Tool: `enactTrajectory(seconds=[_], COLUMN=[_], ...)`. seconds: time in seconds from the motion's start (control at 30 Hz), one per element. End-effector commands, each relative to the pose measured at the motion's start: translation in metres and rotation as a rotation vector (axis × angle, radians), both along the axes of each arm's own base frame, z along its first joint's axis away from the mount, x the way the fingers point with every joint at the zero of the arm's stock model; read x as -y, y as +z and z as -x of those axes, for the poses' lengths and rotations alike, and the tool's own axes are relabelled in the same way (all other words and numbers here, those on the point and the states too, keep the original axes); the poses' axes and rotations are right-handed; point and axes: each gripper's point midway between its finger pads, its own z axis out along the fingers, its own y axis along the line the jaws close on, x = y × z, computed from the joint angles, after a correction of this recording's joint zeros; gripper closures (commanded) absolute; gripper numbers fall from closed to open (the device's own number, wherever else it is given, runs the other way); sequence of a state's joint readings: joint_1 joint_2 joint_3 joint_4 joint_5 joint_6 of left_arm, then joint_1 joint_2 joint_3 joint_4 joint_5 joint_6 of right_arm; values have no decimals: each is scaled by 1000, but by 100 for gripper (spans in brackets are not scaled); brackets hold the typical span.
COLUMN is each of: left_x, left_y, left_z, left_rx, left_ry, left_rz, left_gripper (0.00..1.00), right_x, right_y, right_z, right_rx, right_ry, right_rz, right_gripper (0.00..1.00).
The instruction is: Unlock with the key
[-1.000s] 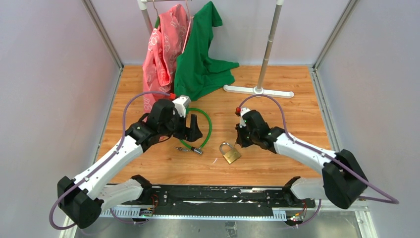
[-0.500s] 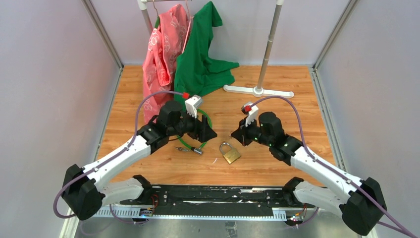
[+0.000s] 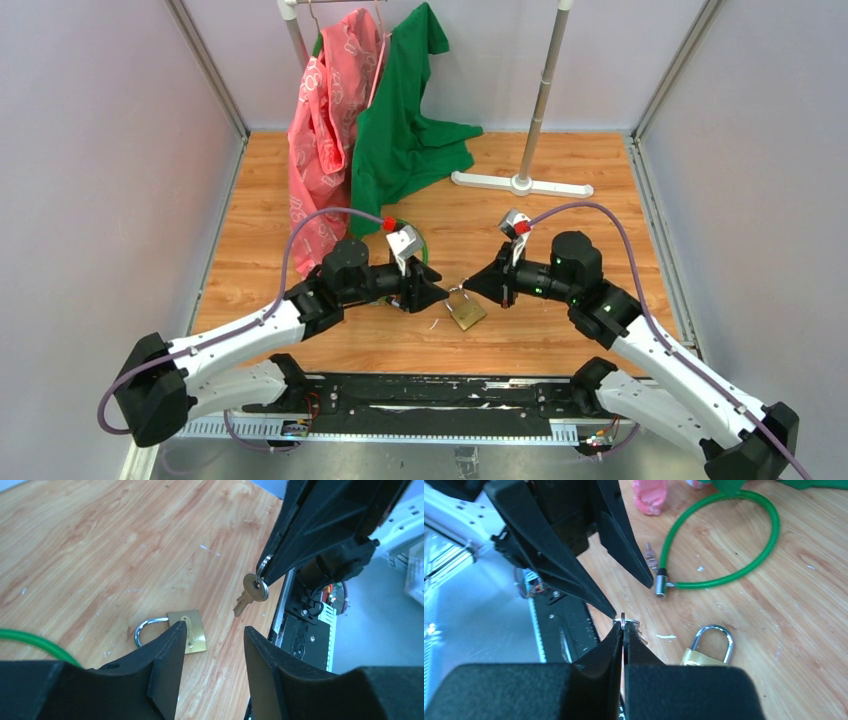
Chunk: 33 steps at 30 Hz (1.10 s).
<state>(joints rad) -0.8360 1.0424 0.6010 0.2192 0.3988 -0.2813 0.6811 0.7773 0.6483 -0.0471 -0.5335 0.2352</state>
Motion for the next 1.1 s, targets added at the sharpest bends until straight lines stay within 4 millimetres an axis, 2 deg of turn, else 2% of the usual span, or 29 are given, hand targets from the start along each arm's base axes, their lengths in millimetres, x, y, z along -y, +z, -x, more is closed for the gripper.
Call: enactTrajectory(seconds=[0.0,0.1,0.3,0.4,0.67,0.83,1.07], left_x=[8,12,20,24,33,39,37], left_y=[37,40,44,45,46,46,50], left_z=[17,34,52,56,64,69,71], left_rx=[206,257,336,360,395,399,394], left_ry=[-90,-145,-197,-217,-262,-298,-295], left_rz=[119,141,138,135,127,126,138], left_gripper=[50,50,53,53,64,90,100], right_x=[-4,-5,-4,-4,-3,-2,4], right_y=[28,41,52,54,59,56,47], right_z=[34,46,58,61,73,75,72], right_rx=[-28,-35,-59,-66,-81,-96,-102], right_ry=[138,188,238,252,301,303,266], right_rz=[-65,-95,-117,-126,-146,-134,-80], right_gripper=[100,100,100,100,100,100,100])
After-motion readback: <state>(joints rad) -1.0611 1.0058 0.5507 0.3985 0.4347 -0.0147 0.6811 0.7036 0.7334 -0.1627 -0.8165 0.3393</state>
